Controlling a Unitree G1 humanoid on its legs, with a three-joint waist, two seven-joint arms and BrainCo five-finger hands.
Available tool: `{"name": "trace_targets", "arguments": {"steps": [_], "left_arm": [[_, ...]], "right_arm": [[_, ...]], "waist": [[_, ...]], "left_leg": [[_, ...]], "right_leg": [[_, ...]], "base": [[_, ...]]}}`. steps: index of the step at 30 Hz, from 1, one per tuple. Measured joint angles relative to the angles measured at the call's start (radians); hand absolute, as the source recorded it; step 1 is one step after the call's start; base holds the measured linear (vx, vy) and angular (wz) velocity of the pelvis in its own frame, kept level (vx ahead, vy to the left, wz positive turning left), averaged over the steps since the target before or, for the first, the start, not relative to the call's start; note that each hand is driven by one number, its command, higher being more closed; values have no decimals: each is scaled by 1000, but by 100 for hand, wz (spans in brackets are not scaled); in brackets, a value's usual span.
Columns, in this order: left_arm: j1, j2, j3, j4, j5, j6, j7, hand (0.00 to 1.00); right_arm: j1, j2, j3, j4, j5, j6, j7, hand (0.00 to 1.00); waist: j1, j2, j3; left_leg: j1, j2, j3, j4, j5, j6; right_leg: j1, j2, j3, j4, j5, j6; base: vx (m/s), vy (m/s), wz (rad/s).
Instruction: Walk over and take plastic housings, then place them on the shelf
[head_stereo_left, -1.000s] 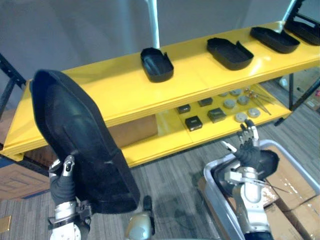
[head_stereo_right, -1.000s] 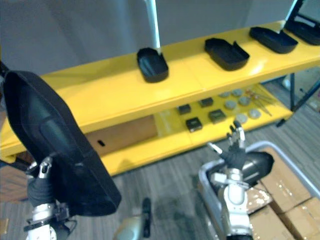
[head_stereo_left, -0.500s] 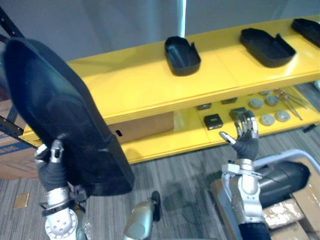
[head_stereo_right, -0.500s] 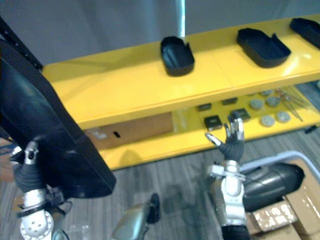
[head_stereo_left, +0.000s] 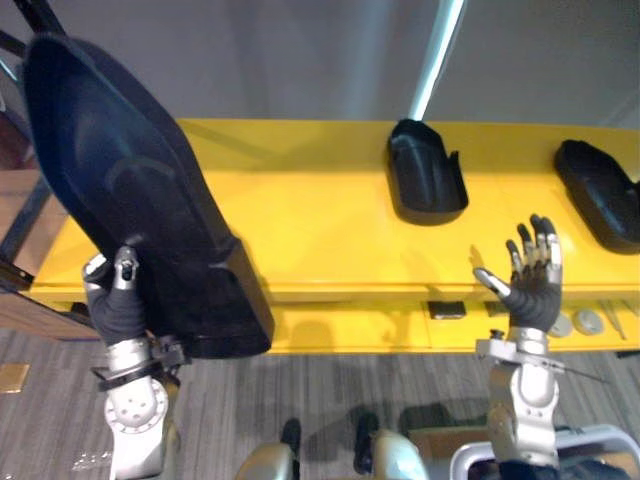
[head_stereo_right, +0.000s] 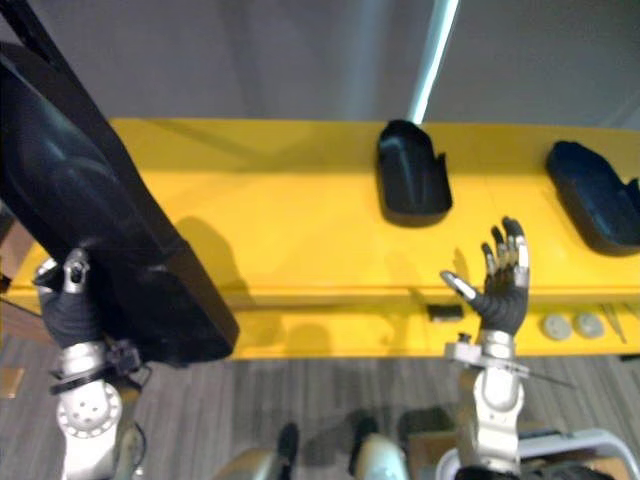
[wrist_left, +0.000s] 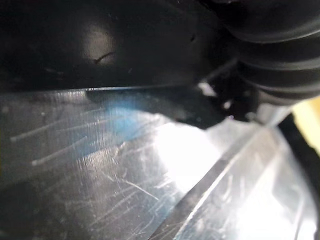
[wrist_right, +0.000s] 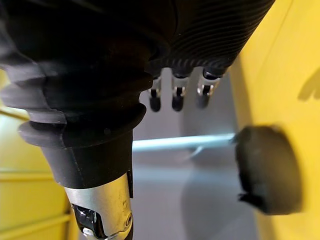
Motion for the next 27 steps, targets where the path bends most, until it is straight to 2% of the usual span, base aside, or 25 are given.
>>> {"name": "trace_targets", "arguments": {"steps": [3, 5, 7, 8, 9, 12, 14, 17, 18, 19, 20, 22, 24, 27], "left_arm": [[21, -1, 3, -1, -6, 4, -8, 100], [28, -2, 2, -2, -3, 4, -9, 100], [24, -3, -1, -1, -4, 1, -20, 100], [8, -7, -16, 4, -5, -7, -31, 100], [-16, -10, -37, 13, -5, -13, -31, 100], [-7, -22, -42, 17, -5, -19, -22, 100], [6, -21, -34, 21, -4, -20, -14, 100], [17, -21, -27, 27, 0, -21, -14, 100], [16, -21, -29, 27, 20, -21, -16, 100], [16, -21, -34, 27, 31, -20, -29, 100], [15, -21, -35, 27, 29, -19, -38, 100], [-7, -9, -33, 27, 28, 8, -72, 100], [-23, 11, -32, 27, 27, 23, -83, 100], [-40, 53, -31, 37, 27, 122, -101, 100]], "right_arm": [[-16, -5, 0, -5, -2, -1, 2, 0], [-14, -5, -1, -9, -6, -7, -24, 0], [-6, -7, -12, -10, -47, -8, -77, 0], [-2, -16, -36, -11, -88, -10, -121, 0], [-5, -25, -61, -9, -113, -10, -152, 0], [-15, -26, -69, -38, -133, -20, -166, 0], [-18, -27, -70, -76, -129, -28, -161, 0], [-22, -29, -80, -95, -97, -43, -151, 0], [-16, -29, -93, -95, -80, -43, -146, 0], [-1, -29, -111, -95, -81, -43, -149, 0], [7, -28, -118, -95, -81, -43, -153, 0], [48, -9, -119, -109, -80, -43, -163, 0], [58, 13, -117, -115, -80, -42, -162, 0], [85, 52, -73, -119, -81, -38, -113, 0]], "waist": [[4, 17, -10], [0, 25, -16], [-29, 29, -19], [-53, 38, -19], [-46, 47, -18], [-40, 42, -21], [-39, 38, -21], [-41, 42, -23], [-52, 53, -29], [-72, 65, -37], [-79, 70, -40], [-96, 83, -48], [-96, 83, -49], [-96, 60, -59]], "left_leg": [[18, 27, 2, -2, -21, -14], [-6, 38, 46, -1, -34, -5], [-23, 96, 235, 5, -64, -1], [-27, 129, 346, 15, -40, -2], [-32, 126, 358, 18, -8, -37], [-32, 102, 350, 53, -8, -36], [-35, 89, 338, 96, -8, -36], [-26, 81, 299, 150, -22, -18], [-18, 79, 300, 147, -31, -12], [3, 76, 304, 119, -40, -20], [17, 74, 305, 101, -44, -26], [70, 63, 320, 20, -50, -34], [86, 62, 325, -13, -52, -35], [99, 61, 331, -34, -52, -36]], "right_leg": [[70, 34, -26, -84, 11, -6], [69, 36, -49, -100, 11, -7], [66, 20, -102, -103, 11, -7], [65, 7, -137, -102, 9, -5], [63, -3, -147, -101, 4, 2], [69, -30, -119, -102, 0, 7], [73, -47, -76, -107, -3, 28], [64, -60, 7, -102, -7, 35], [62, -61, 21, -99, 0, 46], [64, -60, 27, -97, 11, 59], [64, -59, 34, -96, 15, 62], [66, -56, 52, -101, 29, 79], [66, -50, 59, -112, 40, 80], [83, -46, 59, -148, 58, 80]], "base": [[153, -99, 11], [85, -31, 33], [64, 25, 77], [91, 78, 91], [85, 105, 67], [36, 126, -3], [2, 63, -38], [-25, 80, -76], [22, 57, -49], [19, 58, -37], [17, 77, -31], [1, 116, -28], [-28, 81, -12], [-69, 58, -5]]}}
